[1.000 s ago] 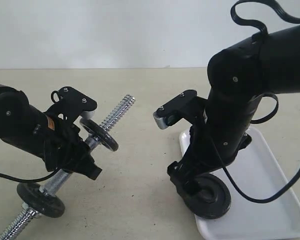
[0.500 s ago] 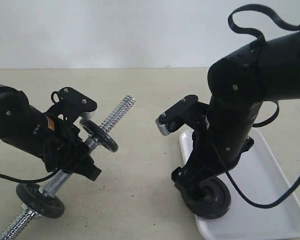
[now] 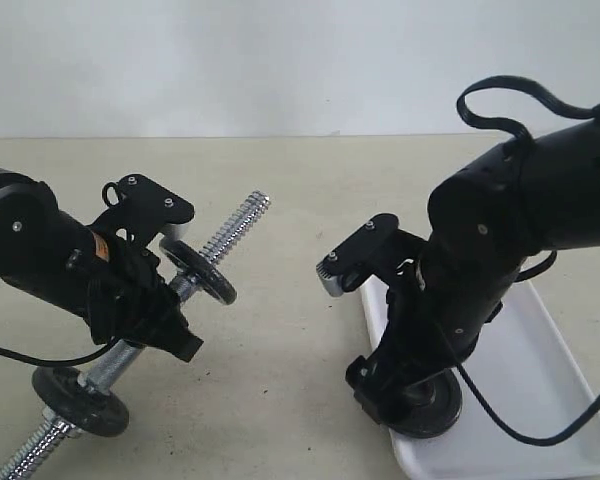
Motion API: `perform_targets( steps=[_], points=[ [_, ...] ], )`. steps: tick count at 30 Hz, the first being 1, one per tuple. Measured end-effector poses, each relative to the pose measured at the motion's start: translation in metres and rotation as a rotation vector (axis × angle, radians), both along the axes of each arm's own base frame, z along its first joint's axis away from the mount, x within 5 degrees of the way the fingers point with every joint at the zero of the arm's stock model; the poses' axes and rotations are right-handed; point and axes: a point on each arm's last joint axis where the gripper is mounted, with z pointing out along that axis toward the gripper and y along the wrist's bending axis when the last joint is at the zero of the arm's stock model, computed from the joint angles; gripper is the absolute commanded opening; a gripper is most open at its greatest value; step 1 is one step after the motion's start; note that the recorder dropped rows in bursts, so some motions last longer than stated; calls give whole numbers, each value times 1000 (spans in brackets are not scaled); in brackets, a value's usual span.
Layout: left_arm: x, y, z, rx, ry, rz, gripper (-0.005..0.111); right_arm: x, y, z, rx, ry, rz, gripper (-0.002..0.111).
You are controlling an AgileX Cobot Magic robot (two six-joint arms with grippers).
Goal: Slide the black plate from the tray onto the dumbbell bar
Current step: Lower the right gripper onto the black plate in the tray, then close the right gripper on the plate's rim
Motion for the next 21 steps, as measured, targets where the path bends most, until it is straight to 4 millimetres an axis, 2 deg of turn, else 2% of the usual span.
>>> perform_targets(
  steps=[6, 21],
  points=[
    [0, 0, 0, 0, 0, 0, 4, 2, 2, -34, -63, 84, -5, 105],
    [0, 0, 0, 0, 0, 0, 4, 5, 6, -34, -18, 65, -28, 105]
  ],
)
